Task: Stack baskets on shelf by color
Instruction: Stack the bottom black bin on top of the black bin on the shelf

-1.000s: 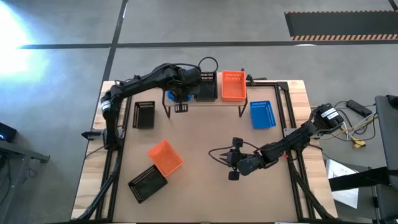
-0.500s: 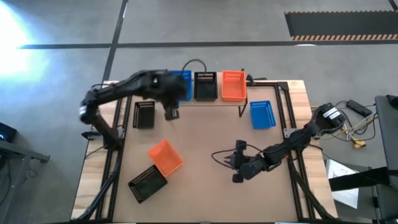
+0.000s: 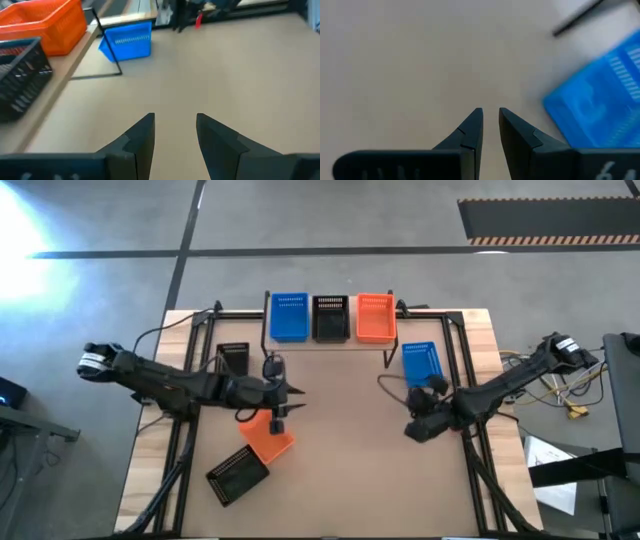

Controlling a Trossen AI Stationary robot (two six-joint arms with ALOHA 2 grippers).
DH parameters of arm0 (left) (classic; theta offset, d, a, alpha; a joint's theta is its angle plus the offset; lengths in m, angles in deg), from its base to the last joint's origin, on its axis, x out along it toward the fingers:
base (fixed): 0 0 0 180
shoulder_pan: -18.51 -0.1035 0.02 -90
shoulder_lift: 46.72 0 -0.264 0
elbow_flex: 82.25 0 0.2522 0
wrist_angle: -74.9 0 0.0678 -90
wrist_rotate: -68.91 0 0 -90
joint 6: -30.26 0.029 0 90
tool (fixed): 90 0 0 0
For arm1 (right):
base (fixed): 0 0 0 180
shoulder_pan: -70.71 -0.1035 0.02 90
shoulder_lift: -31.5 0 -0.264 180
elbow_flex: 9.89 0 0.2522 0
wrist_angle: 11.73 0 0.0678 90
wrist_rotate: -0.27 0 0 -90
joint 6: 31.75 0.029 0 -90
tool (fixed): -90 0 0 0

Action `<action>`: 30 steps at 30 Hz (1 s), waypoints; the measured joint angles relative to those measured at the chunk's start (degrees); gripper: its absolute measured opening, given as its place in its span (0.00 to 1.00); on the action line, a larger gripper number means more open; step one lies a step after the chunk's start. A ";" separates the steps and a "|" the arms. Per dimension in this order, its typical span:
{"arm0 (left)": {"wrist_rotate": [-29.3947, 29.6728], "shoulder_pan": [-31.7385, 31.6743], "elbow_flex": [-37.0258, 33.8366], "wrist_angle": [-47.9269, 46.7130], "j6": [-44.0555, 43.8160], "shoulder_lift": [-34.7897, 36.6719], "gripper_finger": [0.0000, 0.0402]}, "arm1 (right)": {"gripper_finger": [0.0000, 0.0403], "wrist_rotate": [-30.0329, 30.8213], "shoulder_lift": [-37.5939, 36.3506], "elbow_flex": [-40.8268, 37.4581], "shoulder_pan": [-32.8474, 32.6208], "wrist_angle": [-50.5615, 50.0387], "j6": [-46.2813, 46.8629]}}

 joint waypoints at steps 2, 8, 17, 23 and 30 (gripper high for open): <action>0.07 0.13 -4.04 4.70 -0.07 0.14 0.32 | 0.13 -2.25 -1.70 0.00 3.59 -1.67 -1.53; 0.24 0.68 -5.17 -1.68 -3.06 1.08 0.32 | 0.16 -8.21 -0.98 -0.04 11.49 12.45 -16.64; 2.85 11.41 3.13 -38.47 -25.30 4.60 0.32 | 0.32 -17.22 15.47 0.82 11.66 54.38 -37.51; 1.00 30.64 13.72 -54.83 -38.13 -1.01 0.32 | 0.37 -17.22 24.26 5.37 11.17 55.46 -42.08; -15.17 45.78 24.35 -66.68 -44.92 -16.29 0.32 | 0.35 -17.13 27.63 6.46 10.07 55.61 -44.21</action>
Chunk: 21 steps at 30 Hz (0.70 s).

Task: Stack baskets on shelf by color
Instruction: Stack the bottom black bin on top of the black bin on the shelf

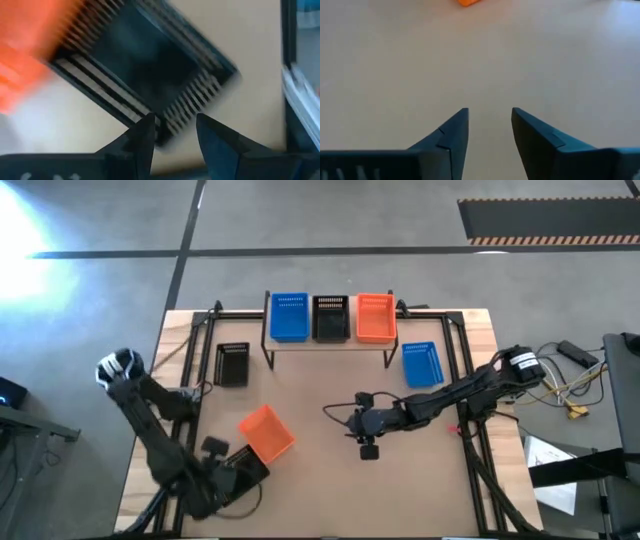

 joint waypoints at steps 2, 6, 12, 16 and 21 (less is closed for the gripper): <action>-5.29 1.43 2.24 -1.51 0.07 -4.14 0.32 | 0.33 0.09 -0.09 -0.06 -0.16 0.04 0.07; -6.32 2.15 4.52 -1.92 3.55 -10.50 0.32 | 0.30 0.24 -1.16 -0.07 -0.95 0.56 0.04; -1.76 2.04 3.99 -1.78 4.77 -15.28 0.32 | 0.26 0.26 -3.29 -0.08 -3.05 0.78 0.03; -0.92 1.96 2.87 -1.23 4.90 -16.26 0.31 | 0.24 0.28 -4.89 -0.06 -4.78 1.08 0.20; 0.74 1.57 1.50 1.44 4.83 -16.38 0.17 | 0.21 0.49 -6.88 -0.08 -6.77 1.42 1.06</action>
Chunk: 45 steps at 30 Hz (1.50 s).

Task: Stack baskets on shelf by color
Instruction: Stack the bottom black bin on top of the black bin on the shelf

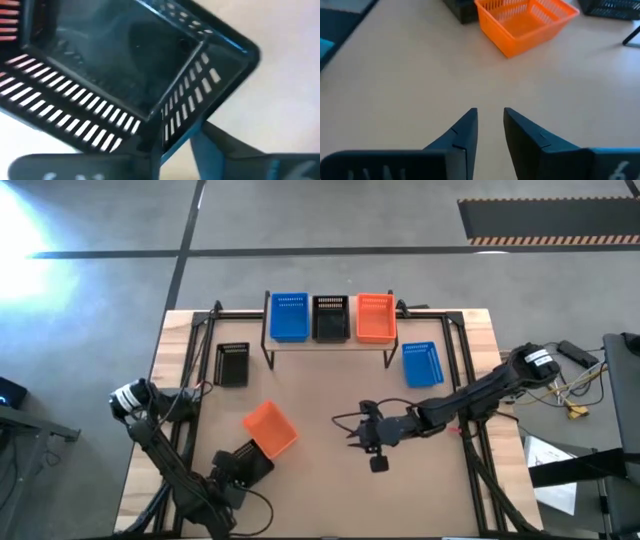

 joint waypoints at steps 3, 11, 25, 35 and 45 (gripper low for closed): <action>-0.86 -0.54 -0.06 2.69 -0.29 0.47 0.04 | 0.19 1.62 -0.80 0.00 -1.28 0.00 0.87; -1.10 -3.66 12.18 0.47 -0.48 4.68 0.00 | 0.17 4.91 -1.67 -0.06 -6.15 -0.47 0.66; 20.56 -34.89 37.76 -4.41 29.82 17.34 0.00 | 0.16 18.35 2.07 -7.61 -14.26 0.70 17.54; -0.96 -71.14 37.23 12.79 54.18 10.71 0.00 | 0.15 23.95 4.49 -9.44 -15.29 3.98 21.18; 5.72 -74.79 38.10 11.30 64.44 -1.65 0.00 | 0.15 25.39 4.49 -9.40 -15.26 6.24 21.08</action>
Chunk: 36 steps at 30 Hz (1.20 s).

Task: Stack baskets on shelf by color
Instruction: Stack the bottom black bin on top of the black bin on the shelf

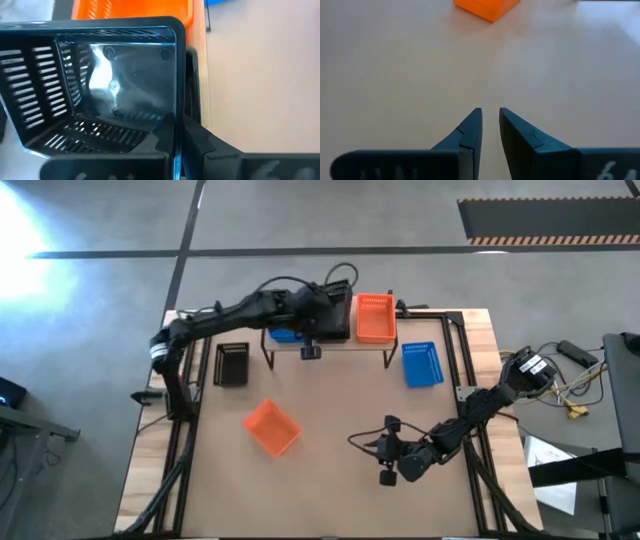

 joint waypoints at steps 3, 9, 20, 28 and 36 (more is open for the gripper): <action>0.18 0.02 0.26 -1.56 -0.05 -1.49 0.00 | 0.15 0.02 0.01 0.00 0.00 0.23 0.33; 0.41 0.07 -0.06 -3.12 -0.10 -2.69 0.00 | 0.15 0.01 0.01 0.00 0.00 1.29 0.19; 0.49 0.07 -0.53 -3.51 -0.36 -2.76 0.00 | 0.15 0.02 0.01 0.00 0.02 1.58 0.10; 0.49 0.07 -0.38 -3.46 -0.46 -2.84 0.08 | 0.15 0.02 0.02 0.00 0.02 1.53 0.07; 0.46 0.32 2.47 -3.54 -0.45 -2.01 0.28 | 0.15 0.02 0.02 0.00 0.02 1.45 0.07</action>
